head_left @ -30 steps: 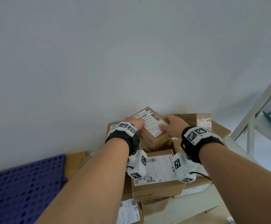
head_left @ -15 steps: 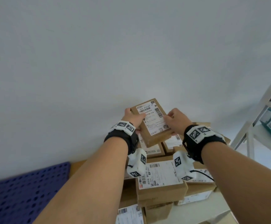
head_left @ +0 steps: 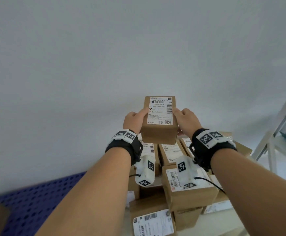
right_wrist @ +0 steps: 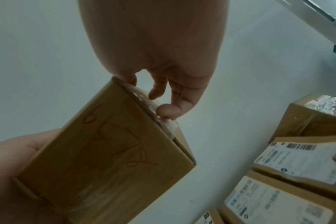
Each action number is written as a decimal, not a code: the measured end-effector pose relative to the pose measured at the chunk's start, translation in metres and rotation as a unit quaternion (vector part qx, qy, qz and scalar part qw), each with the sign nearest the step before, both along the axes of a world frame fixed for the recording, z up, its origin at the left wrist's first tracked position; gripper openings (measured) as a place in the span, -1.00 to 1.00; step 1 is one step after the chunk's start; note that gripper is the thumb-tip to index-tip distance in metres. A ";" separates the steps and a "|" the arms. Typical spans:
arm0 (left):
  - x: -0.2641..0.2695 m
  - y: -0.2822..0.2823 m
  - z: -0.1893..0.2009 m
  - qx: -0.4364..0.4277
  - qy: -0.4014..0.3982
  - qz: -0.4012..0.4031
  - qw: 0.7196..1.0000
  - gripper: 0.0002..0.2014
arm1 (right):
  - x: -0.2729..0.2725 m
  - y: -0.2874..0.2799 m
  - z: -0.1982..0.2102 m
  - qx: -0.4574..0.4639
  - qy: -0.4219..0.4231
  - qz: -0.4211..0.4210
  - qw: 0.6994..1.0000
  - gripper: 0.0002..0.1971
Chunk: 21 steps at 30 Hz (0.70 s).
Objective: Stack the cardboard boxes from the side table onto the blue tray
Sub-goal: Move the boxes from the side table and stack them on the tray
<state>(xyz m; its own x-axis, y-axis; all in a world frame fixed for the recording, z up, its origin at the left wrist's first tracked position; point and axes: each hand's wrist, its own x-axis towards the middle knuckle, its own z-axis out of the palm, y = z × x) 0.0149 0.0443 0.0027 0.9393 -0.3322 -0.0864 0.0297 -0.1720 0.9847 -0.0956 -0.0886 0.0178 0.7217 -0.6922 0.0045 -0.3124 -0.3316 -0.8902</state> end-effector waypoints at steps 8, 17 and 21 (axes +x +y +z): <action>0.010 0.073 -0.021 -0.084 0.109 -0.074 0.988 -0.42 | 0.009 0.066 -0.019 0.018 -0.004 0.007 1.000 -0.58; 0.005 0.140 -0.024 -0.081 0.078 -0.009 0.994 -0.46 | 0.008 0.118 -0.017 0.036 -0.027 0.079 0.996 -0.50; -0.008 0.158 -0.029 -0.085 0.085 -0.022 0.993 -0.13 | -0.003 0.131 -0.026 0.045 -0.020 0.113 0.992 -0.49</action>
<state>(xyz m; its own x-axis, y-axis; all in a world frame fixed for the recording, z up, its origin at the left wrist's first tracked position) 0.0070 0.2019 -0.0264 0.9001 -0.3955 -0.1826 0.1948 -0.0094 0.9808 -0.0988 0.0421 -0.0079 0.8592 -0.5114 -0.0176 -0.2025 -0.3082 -0.9295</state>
